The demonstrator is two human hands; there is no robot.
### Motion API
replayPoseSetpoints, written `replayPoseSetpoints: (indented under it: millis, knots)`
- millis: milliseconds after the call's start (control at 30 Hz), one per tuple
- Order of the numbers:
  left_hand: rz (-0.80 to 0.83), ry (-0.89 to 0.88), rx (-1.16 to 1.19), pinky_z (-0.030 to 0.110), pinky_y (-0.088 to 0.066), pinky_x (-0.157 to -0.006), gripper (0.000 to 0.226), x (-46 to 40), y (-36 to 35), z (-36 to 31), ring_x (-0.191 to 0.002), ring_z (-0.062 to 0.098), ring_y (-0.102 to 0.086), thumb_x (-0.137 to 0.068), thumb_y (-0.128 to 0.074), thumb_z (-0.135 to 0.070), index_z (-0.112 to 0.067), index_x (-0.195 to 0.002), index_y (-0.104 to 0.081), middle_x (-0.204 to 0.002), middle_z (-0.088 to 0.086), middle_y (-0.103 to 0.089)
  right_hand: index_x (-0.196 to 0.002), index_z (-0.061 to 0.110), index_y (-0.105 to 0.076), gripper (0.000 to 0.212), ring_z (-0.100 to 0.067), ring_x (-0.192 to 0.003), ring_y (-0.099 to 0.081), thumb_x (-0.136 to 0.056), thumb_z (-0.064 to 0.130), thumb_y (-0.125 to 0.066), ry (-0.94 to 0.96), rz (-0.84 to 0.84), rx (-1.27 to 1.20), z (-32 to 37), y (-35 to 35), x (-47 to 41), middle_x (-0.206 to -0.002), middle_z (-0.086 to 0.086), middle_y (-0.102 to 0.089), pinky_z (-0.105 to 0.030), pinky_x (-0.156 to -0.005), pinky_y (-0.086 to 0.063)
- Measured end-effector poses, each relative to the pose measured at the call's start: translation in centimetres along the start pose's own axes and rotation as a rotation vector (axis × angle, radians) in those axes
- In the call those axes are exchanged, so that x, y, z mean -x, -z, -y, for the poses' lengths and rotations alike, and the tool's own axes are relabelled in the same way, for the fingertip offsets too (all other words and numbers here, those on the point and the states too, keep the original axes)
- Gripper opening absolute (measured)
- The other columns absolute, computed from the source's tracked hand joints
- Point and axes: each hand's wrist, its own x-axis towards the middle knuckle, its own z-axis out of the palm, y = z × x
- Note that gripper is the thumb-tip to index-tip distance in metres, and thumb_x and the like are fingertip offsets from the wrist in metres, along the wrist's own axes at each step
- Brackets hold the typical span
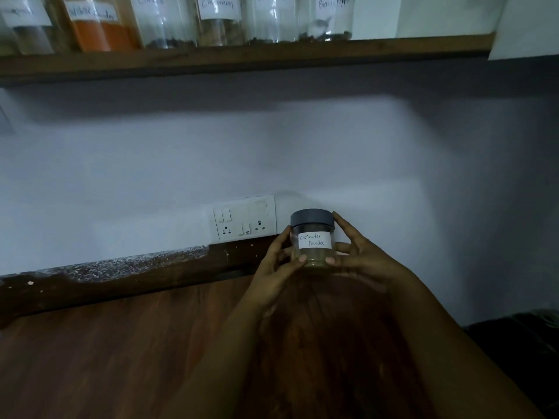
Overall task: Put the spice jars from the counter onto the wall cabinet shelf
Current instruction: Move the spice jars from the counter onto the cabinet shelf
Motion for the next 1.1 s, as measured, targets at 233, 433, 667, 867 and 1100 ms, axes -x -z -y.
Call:
replayPoseSetpoints:
  millis: [233,433,667,867,1100]
  knots:
    - [-0.054,-0.248,-0.24,0.025,-0.049,-0.096,0.073,-0.5,-3.5,-5.1,-0.12,0.005,-0.052,-0.08,-0.068,-0.043,-0.051,-0.143,-0.031,-0.136,-0.015,-0.047,-0.143,0.057,-0.023,0.108,-0.02,-0.124,-0.053,-0.064,0.013,-0.081,0.18,-0.066,0.083,5.2,0.4,1.6,-0.138,-0.002,-0.049,-0.044,-0.098,-0.05]
    - [-0.141,-0.537,-0.319,0.004,-0.047,-0.077,0.066,-1.0,-7.6,-12.0,-0.116,-0.003,-0.052,-0.081,-0.067,-0.041,-0.044,-0.14,-0.035,-0.138,-0.012,-0.046,-0.142,0.056,-0.028,0.11,-0.022,-0.124,-0.055,-0.058,0.013,-0.085,0.433,-0.123,0.128,13.2,1.1,4.7,-0.138,-0.003,-0.048,-0.046,-0.102,-0.047]
    - [-0.099,-0.944,-0.363,0.028,-0.05,-0.1,0.072,-3.6,-12.2,-22.0,-0.129,0.005,-0.048,-0.09,-0.065,-0.026,-0.026,-0.151,-0.027,-0.145,0.004,-0.044,-0.146,0.043,-0.03,0.108,-0.021,-0.113,-0.064,-0.059,0.003,-0.08,0.79,-0.134,0.208,25.5,2.4,8.4,-0.129,-0.01,-0.057,-0.036,-0.087,-0.056]
    - [-0.128,-0.926,-0.468,0.033,-0.048,-0.102,0.069,-9.5,-14.3,-28.4,-0.13,0.013,-0.047,-0.094,-0.062,-0.028,-0.027,-0.152,-0.025,-0.149,0.0,-0.041,-0.146,0.049,-0.02,0.101,-0.014,-0.11,-0.065,-0.072,0.021,-0.082,0.769,-0.267,0.461,31.8,5.5,4.7,-0.132,-0.003,-0.057,-0.043,-0.098,-0.051]
    - [-0.605,-1.053,-0.978,0.036,-0.048,-0.093,0.044,-13.2,-12.8,-27.1,-0.111,0.022,-0.052,-0.09,-0.063,-0.023,-0.014,-0.131,-0.051,-0.123,0.007,-0.053,-0.152,0.037,0.006,0.11,-0.025,-0.127,-0.048,-0.08,0.031,-0.077,0.506,-0.346,0.834,33.8,8.4,-1.4,-0.144,-0.011,-0.046,-0.034,-0.097,-0.046]
